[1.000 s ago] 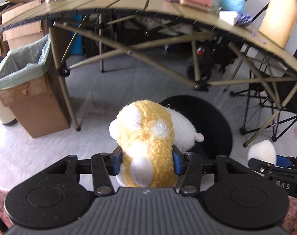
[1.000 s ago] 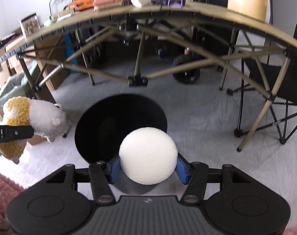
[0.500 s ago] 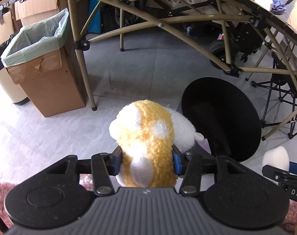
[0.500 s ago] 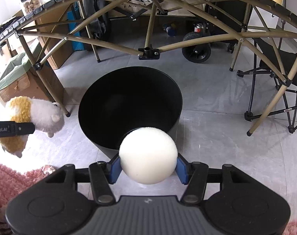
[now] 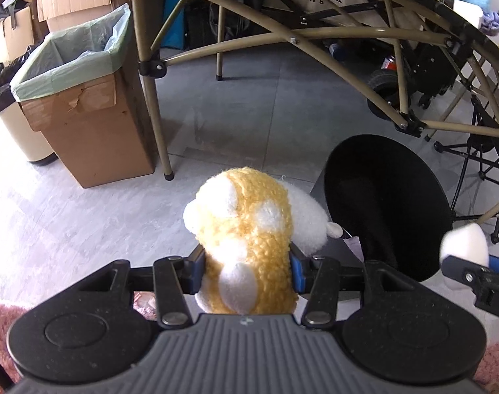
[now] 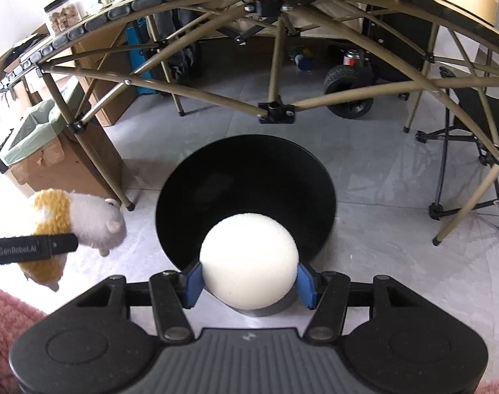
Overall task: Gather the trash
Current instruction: 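Open the right tool to drop the foam ball into the bin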
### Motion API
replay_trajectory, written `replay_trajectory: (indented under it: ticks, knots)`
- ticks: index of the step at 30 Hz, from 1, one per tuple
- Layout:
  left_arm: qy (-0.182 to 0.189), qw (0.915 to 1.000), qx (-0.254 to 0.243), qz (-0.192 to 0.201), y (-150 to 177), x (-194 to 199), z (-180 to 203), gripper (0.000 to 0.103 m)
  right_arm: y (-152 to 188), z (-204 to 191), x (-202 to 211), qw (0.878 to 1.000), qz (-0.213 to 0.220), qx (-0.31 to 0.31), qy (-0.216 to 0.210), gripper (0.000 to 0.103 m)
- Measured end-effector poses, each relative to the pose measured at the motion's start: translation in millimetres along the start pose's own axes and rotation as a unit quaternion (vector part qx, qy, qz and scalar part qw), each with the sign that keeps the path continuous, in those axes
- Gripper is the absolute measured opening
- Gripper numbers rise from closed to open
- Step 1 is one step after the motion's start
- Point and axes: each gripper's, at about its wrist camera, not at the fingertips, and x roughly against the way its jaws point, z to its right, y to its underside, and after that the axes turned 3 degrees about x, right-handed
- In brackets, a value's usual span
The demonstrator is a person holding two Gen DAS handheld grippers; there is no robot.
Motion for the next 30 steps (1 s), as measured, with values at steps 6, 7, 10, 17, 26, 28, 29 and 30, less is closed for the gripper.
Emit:
replay_trajectory:
  ticks: [6, 7, 10, 17, 26, 28, 29, 30]
  knots:
    - [-0.005, 0.9999, 0.014, 0.002, -4.4, -2.6, -9.6, 0.049, -19.5, -14.1, -19.2, 1.0, 0.0, 0.006, 0.0, 0.055]
    - [-0.006, 0.9998, 0.017, 0.001, -5.2, -3.7, -10.8, 0.049, -21.3, -15.2, -23.0, 1.0, -0.002, 0.007, 0.003, 0.056]
    - [-0.005, 0.9998, 0.018, 0.003, -6.1, -3.5, -10.6, 0.049, -25.3, -17.7, -33.3, 1.0, -0.011, 0.003, 0.003, 0.056]
    - [-0.007, 0.9998, 0.015, 0.009, -7.2, -3.5, -9.9, 0.049, -33.3, -22.2, -56.2, 1.0, -0.023, -0.009, 0.007, 0.056]
    - [-0.012, 0.9997, 0.023, 0.005, -7.0, -5.7, -15.4, 0.049, -37.1, -16.7, -75.9, 0.998, -0.04, -0.032, 0.026, 0.056]
    - [-0.012, 0.9996, 0.023, 0.006, -7.0, -5.6, -15.4, 0.049, -37.6, -16.1, -78.8, 0.998, -0.043, -0.035, 0.028, 0.056]
    - [-0.012, 0.9996, 0.024, 0.006, -7.0, -5.6, -15.3, 0.049, -38.8, -16.4, -80.2, 0.998, -0.045, -0.036, 0.028, 0.057]
    - [-0.012, 0.9996, 0.024, 0.006, -7.1, -5.4, -15.6, 0.049, -38.8, -16.3, -80.9, 0.998, -0.047, -0.038, 0.027, 0.057]
